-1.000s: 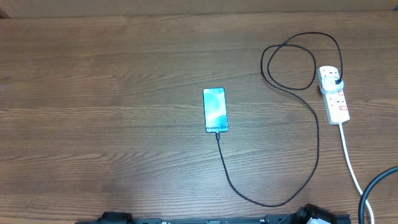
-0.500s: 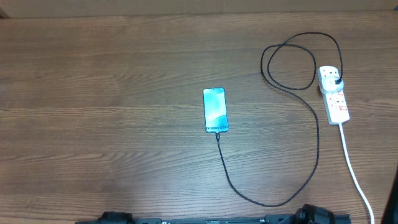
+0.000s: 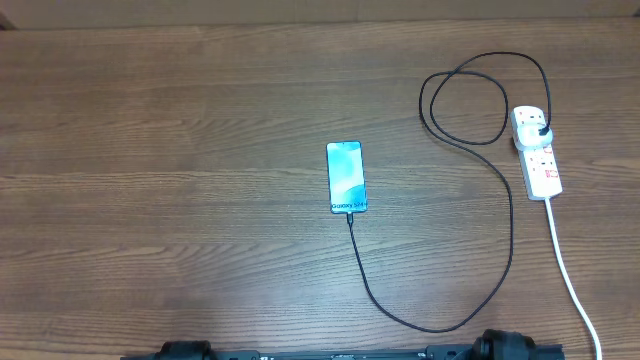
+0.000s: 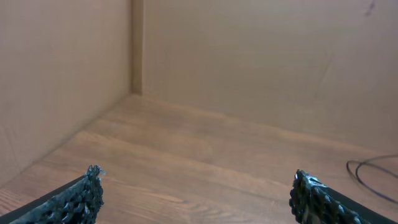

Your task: Plug charger to phone and switch on socket

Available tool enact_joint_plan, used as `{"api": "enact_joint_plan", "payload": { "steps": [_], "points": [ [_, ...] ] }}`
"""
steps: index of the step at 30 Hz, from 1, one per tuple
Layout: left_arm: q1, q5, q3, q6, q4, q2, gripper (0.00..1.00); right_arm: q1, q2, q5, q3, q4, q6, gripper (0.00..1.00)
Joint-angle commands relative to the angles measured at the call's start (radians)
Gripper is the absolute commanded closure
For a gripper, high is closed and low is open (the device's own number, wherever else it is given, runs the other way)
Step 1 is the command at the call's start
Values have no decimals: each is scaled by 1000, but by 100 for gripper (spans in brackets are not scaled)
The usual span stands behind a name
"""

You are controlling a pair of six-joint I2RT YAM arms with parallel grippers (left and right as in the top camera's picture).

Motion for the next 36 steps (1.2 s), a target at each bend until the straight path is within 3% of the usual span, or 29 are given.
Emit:
{"api": "enact_joint_plan", "payload": {
  "steps": [1,10,28,36],
  "points": [
    [8,-11,0,11,1,-58,0,6,-35,40,0,-2,-36,71],
    [8,-11,0,11,1,-190,0,6,-83,60,0,-9,-35,71],
    [3,-11,29,11,1,-190,0,69,-92,11,2,0,-49,70],
    [-41,-14,29,11,1,-190,0,69,-182,11,-56,15,-51,70]
  ]
}}
